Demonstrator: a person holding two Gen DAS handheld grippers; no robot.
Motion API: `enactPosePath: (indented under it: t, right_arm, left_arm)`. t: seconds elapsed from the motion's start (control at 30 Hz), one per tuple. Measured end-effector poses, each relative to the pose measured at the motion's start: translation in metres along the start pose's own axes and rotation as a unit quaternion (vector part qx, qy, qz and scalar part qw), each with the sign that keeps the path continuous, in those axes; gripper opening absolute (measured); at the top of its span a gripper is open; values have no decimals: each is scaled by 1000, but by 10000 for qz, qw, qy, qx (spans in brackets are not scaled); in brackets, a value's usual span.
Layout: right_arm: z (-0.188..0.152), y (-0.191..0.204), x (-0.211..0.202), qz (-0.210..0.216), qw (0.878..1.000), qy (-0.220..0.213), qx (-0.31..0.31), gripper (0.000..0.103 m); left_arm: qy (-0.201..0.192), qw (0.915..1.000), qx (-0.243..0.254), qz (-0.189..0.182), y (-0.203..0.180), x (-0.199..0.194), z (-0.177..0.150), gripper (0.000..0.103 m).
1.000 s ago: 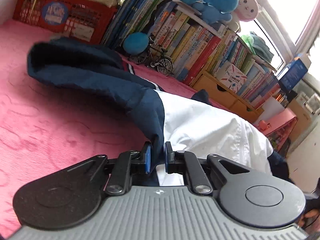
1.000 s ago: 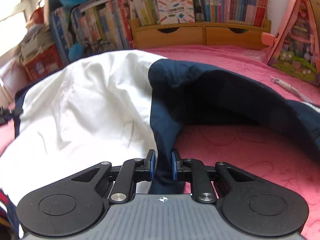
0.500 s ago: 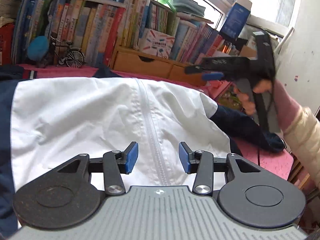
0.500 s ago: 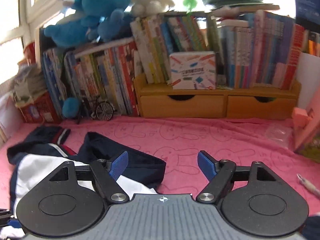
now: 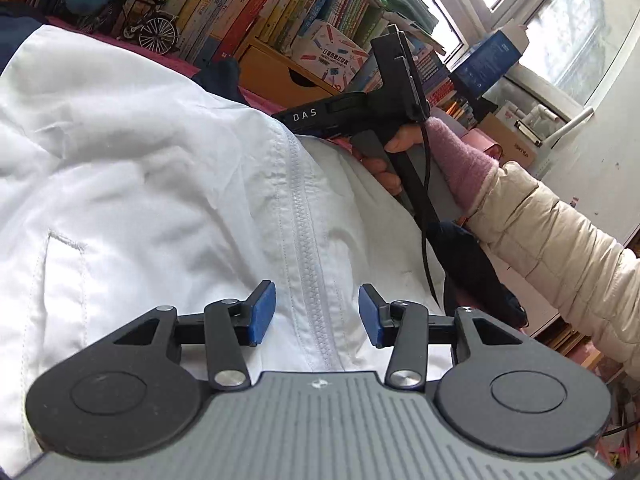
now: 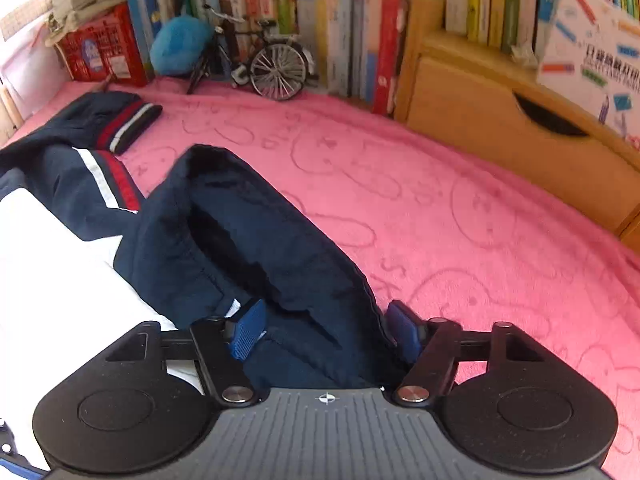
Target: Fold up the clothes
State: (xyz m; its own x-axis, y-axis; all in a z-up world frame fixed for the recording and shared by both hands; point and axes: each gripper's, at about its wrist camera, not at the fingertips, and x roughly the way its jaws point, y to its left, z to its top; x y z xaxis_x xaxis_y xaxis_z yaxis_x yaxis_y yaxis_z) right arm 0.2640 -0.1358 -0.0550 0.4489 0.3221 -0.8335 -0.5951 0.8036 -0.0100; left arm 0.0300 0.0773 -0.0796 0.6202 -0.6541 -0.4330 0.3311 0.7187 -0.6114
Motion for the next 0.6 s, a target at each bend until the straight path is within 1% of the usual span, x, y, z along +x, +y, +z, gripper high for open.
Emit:
enactPosePath:
  t: [0.03, 0.07, 0.1, 0.2, 0.23, 0.27, 0.3, 0.33, 0.37, 0.4, 0.47, 0.5, 0.53, 0.57, 0.6]
  right_arm:
    - [0, 6, -2, -104, 9999, -8, -70, 29]
    - [0, 17, -3, -354, 9991, -1, -241, 16]
    - [0, 29, -5, -597, 9970, -19, -492, 9]
    - [-3, 60, -12, -1226, 9847, -145, -1232, 5]
    - [-2, 67, -17, -1493, 9778, -340, -1433, 4]
    - [0, 73, -23, -1798, 9683, -579, -1635, 4]
    - [1, 80, -28, -2100, 9569, -816, -1833, 3]
    - [5, 84, -33, -2505, 9401, -1135, -2013, 3]
    - [9, 86, -37, -2942, 9187, -1481, -2180, 2]
    - [14, 88, -41, -3368, 8937, -1822, -2339, 2]
    - [33, 86, -51, -4020, 8494, -2395, -2440, 2]
    - [52, 77, -63, -3786, 8683, -2383, -2146, 3]
    - [68, 65, -75, -3285, 9015, -2218, -1736, 3]
    - [81, 49, -84, -2745, 9319, -2036, -1212, 6]
    - [89, 34, -87, -2288, 9538, -1795, -758, 15]
  left_arm:
    - [-5, 10000, -12, -5, 0, 0, 0, 44]
    - [-6, 10000, -4, 5, -1, 1, 1, 44]
    - [-7, 10000, -2, 6, -1, 1, 1, 44]
    - [-13, 10000, -12, -4, 0, 2, 1, 45]
    - [-14, 10000, -11, -1, -1, 3, 0, 45]
    - [-15, 10000, -9, 0, -1, 3, 0, 45]
    - [-16, 10000, -8, 0, -1, 3, 0, 45]
    - [-18, 10000, -9, -2, -2, 4, 0, 45]
    - [-19, 10000, -11, -6, -2, 4, 0, 45]
    - [-21, 10000, -12, -8, -2, 5, -1, 45]
    - [-23, 10000, -17, -17, -2, 4, -1, 45]
    - [-26, 10000, -24, -23, -1, 5, -1, 46]
    - [-29, 10000, -31, -28, -2, 5, -2, 46]
    - [-32, 10000, -37, -34, -2, 5, -2, 46]
    - [-34, 10000, -41, -39, -2, 5, -2, 46]
